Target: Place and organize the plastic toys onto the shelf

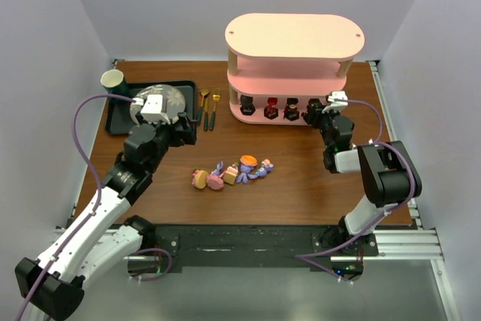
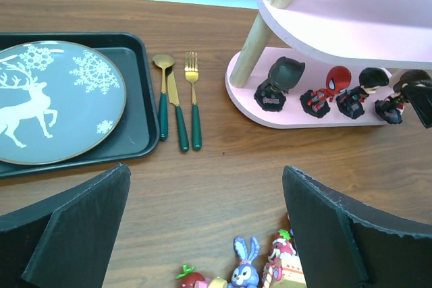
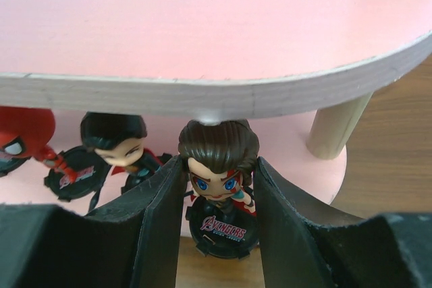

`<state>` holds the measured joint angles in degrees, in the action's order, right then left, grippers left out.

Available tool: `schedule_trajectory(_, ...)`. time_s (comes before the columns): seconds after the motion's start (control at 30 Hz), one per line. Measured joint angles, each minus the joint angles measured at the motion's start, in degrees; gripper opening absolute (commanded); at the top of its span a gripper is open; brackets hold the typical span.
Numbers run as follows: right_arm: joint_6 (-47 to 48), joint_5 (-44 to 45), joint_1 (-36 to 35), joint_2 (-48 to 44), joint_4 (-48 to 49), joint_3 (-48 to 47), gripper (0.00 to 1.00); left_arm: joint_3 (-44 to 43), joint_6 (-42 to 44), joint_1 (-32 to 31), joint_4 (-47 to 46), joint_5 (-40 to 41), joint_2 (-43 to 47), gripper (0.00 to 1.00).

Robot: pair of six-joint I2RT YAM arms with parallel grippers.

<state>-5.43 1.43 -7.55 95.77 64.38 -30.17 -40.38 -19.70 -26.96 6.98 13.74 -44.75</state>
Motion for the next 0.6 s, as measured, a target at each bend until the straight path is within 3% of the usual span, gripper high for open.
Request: schedule_trajectory(0.6, 2.8, -1.1, 0.9, 7.4, 7.4, -1.4, 0.06, 1.7, 0.9, 0.5, -0.3, 0.2, 0.5, 1.00)
